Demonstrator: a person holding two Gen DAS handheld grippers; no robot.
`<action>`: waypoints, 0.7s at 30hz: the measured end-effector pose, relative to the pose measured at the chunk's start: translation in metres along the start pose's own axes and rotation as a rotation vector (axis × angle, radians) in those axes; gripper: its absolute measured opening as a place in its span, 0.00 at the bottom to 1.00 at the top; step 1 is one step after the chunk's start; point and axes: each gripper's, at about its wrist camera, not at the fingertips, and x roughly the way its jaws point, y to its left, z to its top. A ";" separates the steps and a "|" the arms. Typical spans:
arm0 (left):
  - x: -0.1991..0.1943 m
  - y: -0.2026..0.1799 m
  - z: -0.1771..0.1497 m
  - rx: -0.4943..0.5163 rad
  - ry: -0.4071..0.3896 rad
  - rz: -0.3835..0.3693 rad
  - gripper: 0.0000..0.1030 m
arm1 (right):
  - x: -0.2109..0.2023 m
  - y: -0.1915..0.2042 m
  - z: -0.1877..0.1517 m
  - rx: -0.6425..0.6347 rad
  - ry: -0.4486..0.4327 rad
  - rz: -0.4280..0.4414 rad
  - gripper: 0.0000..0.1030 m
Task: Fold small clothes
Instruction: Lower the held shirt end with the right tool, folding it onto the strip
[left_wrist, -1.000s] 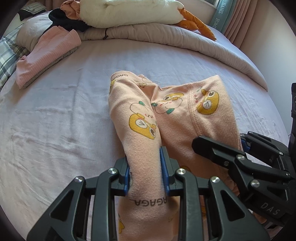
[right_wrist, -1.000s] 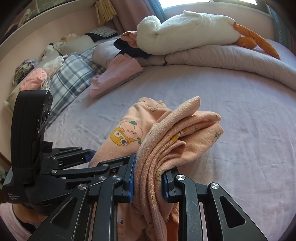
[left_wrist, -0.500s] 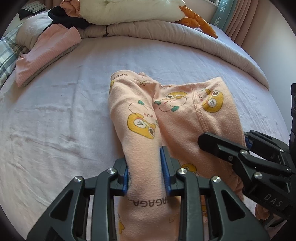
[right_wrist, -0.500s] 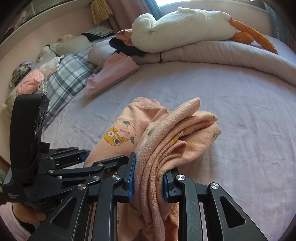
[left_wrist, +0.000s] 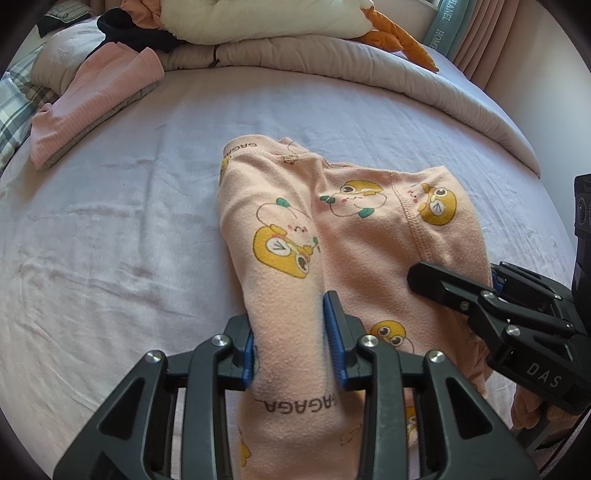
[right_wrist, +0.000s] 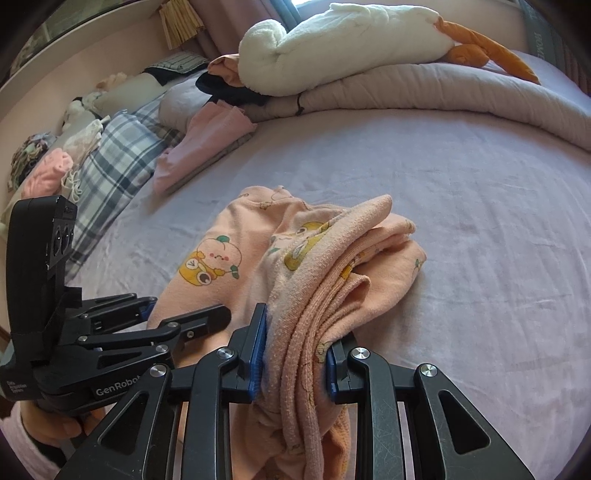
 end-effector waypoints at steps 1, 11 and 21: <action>0.001 0.000 0.000 0.000 0.001 0.000 0.33 | 0.000 -0.001 0.000 0.004 0.002 0.001 0.25; 0.001 0.000 0.000 -0.001 0.002 0.003 0.35 | 0.001 -0.009 -0.003 0.033 0.011 0.003 0.25; 0.005 0.003 0.000 -0.004 0.006 0.018 0.41 | 0.004 -0.017 -0.005 0.074 0.030 0.006 0.28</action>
